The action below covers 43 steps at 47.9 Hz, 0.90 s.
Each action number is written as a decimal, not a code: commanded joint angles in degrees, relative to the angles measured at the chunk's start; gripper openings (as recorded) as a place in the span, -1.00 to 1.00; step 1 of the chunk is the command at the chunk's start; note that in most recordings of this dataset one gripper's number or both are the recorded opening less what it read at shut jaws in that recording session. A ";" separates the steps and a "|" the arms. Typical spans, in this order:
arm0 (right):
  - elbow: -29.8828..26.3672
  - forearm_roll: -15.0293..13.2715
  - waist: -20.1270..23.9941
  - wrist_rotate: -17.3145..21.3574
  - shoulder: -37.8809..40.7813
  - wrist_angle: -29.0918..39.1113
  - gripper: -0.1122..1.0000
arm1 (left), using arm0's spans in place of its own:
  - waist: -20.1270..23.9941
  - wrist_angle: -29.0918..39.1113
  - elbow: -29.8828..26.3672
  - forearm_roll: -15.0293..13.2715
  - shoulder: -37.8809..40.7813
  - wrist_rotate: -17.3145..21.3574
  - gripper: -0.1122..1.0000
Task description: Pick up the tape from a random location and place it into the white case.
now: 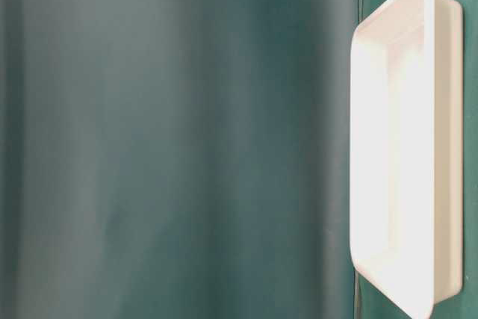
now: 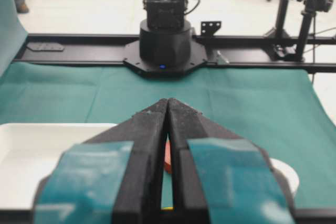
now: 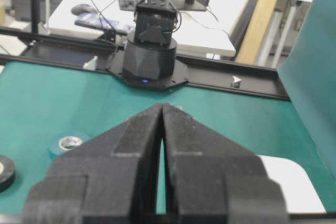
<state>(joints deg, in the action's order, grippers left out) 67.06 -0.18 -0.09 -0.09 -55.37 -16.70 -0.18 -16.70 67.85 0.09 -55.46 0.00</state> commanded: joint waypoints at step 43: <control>-2.29 0.26 -0.18 0.79 1.76 4.13 0.21 | 0.26 2.11 -3.78 -0.18 3.52 0.26 0.58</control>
<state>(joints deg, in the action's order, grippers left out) 66.27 -0.09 -0.18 0.62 -54.05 -12.22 0.00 -14.24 65.57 0.00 -52.29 0.18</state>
